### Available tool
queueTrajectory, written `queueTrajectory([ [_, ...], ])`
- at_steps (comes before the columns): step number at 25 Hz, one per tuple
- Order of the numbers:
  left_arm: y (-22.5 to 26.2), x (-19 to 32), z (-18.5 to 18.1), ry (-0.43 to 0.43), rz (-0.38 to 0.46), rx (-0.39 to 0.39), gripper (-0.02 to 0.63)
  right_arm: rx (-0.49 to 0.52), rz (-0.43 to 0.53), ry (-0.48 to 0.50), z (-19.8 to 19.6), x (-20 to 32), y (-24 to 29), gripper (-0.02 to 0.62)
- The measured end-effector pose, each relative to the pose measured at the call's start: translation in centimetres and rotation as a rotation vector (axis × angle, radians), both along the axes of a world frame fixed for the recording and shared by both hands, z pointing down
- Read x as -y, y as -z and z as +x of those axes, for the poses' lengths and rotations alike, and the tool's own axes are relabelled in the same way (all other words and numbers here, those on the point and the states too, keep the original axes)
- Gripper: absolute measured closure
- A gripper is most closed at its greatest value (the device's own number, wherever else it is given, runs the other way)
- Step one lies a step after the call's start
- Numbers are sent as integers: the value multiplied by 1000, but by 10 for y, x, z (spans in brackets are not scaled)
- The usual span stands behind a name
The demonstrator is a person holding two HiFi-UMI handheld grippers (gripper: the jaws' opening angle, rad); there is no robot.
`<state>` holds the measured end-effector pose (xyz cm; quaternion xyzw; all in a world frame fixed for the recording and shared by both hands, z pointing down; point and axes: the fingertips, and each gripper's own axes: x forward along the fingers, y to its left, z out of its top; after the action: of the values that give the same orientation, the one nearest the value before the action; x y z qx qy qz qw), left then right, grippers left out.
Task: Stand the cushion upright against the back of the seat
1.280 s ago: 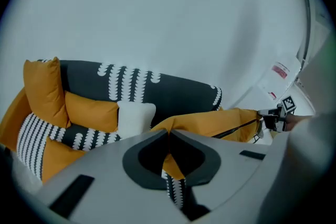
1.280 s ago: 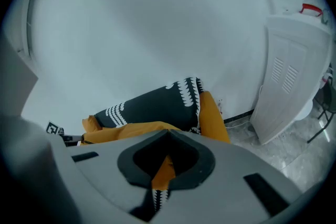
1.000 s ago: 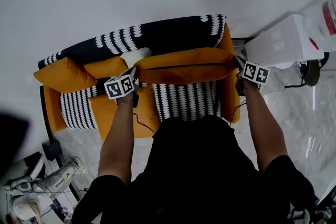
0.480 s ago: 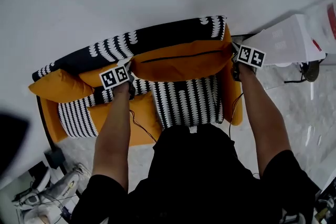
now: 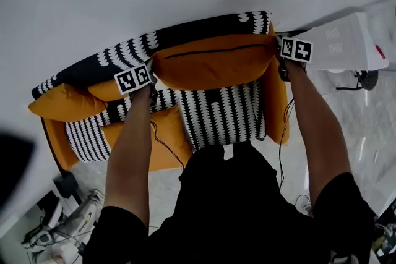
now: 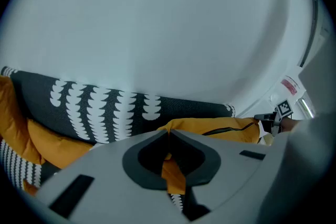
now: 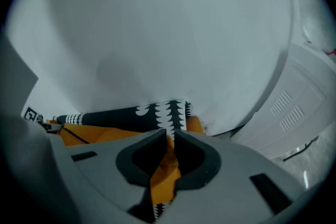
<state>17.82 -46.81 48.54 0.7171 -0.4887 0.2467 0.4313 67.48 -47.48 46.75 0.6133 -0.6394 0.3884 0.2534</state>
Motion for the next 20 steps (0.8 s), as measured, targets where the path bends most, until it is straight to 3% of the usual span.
queueTrajectory([
  [5, -5, 13, -1, 3, 0, -12, 581, -121, 14, 27, 7, -3, 19, 552],
  [8, -4, 15, -1, 15, 18, -29, 581, -121, 37, 35, 4, -15, 30, 554],
  [13, 3, 18, -4, 19, 68, -22, 580, 19, 62, 9, -25, -53, 36, 554],
  [20, 36, 12, -6, -112, 150, 96, 512, 188, 104, 32, -81, -115, 58, 554],
])
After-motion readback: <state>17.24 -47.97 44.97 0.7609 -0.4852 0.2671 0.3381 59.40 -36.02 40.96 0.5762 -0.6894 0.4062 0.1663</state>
